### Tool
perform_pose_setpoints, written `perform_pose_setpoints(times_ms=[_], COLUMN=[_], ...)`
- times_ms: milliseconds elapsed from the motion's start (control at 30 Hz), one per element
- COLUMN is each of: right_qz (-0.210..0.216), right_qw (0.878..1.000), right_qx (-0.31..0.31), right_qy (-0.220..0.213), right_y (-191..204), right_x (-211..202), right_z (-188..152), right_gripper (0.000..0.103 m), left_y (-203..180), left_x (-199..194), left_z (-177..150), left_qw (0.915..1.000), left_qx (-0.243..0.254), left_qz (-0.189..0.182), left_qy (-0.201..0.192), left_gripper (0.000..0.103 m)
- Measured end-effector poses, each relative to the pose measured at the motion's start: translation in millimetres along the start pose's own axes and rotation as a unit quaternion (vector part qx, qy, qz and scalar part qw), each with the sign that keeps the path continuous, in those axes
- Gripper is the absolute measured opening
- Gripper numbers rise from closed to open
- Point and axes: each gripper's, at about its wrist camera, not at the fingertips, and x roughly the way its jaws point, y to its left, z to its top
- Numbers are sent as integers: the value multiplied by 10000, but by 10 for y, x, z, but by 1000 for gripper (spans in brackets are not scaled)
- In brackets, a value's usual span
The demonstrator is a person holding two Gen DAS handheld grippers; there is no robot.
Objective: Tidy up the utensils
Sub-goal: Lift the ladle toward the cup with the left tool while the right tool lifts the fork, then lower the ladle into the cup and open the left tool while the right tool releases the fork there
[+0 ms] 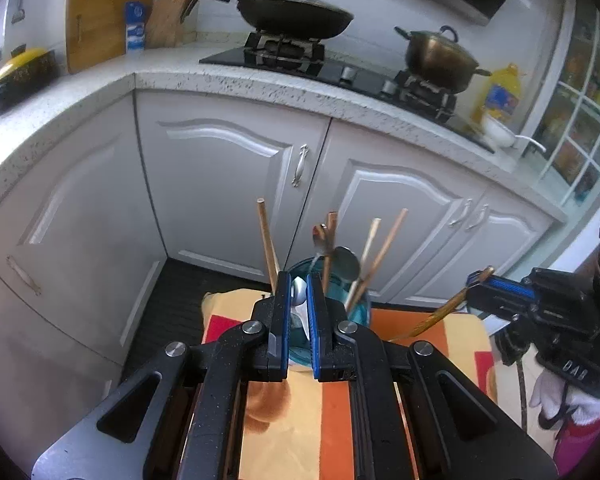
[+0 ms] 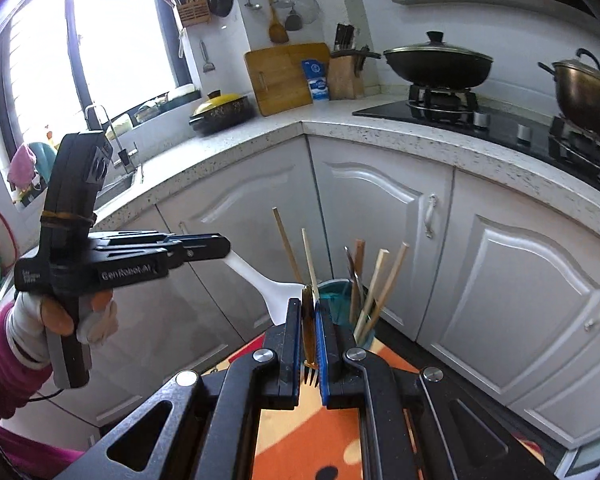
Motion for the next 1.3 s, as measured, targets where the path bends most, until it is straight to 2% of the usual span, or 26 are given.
perform_pose_setpoints(times_ms=[433, 800, 867, 967, 1000, 1067, 1133, 1300], right_qz=[145, 268, 255, 262, 262, 222, 175, 7], right_qw=[9984, 9926, 9924, 9921, 9921, 9924, 9926, 9923], right_qx=[400, 614, 642, 751, 771, 772, 822, 1039], right_qy=[380, 1012, 1018, 968, 959, 932, 875, 667], right_y=[-191, -249, -266, -312, -318, -317, -325, -348], right_x=[745, 1211, 1203, 1140, 1107, 1036, 930, 642], right_z=[-152, -440, -465, -501, -516, -555, -596, -697], right_gripper=[6, 6, 10, 38, 38, 38, 38, 38], left_y=[-3, 49, 82, 106, 112, 114, 119, 126], left_x=[651, 807, 786, 709, 669, 583, 484, 270], left_z=[21, -23, -33, -50, -55, -65, -85, -168], left_qw=[9990, 9984, 9982, 9983, 9984, 9985, 9987, 9989], left_qx=[92, -92, -193, -270, -302, -355, -394, -440], left_qz=[247, 212, 155, 90, 44, -27, -37, -33], left_qy=[350, 516, 542, 504, 468, 405, 334, 184], left_gripper=[6, 7, 9, 23, 29, 33, 41, 42])
